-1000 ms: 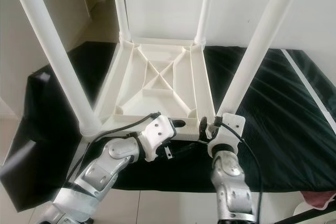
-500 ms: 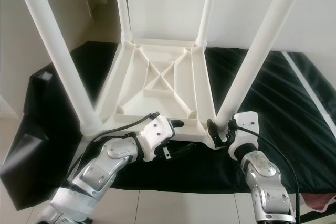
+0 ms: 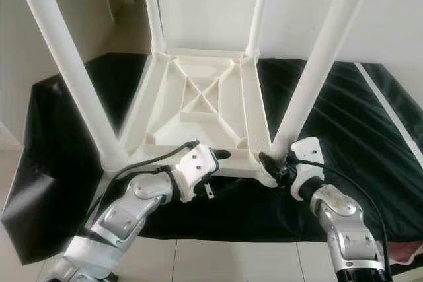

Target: Building children table

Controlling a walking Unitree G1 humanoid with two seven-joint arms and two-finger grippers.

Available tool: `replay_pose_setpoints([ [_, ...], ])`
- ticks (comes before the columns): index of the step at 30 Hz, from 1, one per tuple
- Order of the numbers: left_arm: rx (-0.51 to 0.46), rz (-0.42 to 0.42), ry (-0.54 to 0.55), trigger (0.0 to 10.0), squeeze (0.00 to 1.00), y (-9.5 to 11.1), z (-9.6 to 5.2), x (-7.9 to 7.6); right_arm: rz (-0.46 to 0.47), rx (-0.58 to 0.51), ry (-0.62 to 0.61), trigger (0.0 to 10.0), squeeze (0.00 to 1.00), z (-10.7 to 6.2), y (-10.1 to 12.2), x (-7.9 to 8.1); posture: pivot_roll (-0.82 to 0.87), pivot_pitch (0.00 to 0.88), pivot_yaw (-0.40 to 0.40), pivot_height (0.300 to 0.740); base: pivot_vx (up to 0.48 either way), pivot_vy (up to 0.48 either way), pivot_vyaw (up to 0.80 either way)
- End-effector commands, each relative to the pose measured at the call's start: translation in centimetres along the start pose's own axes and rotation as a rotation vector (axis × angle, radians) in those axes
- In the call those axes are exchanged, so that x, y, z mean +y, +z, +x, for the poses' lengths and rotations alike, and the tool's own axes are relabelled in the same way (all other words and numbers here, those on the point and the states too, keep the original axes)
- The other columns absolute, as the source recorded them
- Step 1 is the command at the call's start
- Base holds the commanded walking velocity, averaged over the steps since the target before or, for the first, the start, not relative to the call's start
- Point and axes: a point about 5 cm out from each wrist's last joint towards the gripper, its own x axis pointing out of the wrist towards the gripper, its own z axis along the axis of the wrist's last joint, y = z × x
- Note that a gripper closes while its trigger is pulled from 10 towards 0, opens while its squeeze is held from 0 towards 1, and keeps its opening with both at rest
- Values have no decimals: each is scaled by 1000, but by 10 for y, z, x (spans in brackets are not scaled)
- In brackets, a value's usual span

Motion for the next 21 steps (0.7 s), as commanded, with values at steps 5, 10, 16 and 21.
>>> replay_pose_setpoints([
  [5, -4, 7, -2, 10000, 0, 3, -1, 1, -3, 66, 43, 0, 0, -5, -12, 2, 17, 0, -37, 740, 0, 0, 0],
  [10, -4, 7, -4, 10000, 0, 3, 0, 1, 3, 83, -32, 10000, 0, -4, -13, 2, 10, 0, -37, 740, 0, 0, 0],
  [16, -3, 6, -8, 10000, 0, 2, 2, 1, 35, 89, -124, 10000, 0, -1, -16, 13, -1, 0, -34, 740, 0, 0, 0],
  [21, -11, 3, -20, 10000, 0, 3, 4, -2, 115, 94, -247, 10000, 0, 3, -18, 24, -15, 0, -27, 740, 0, 0, 0],
])
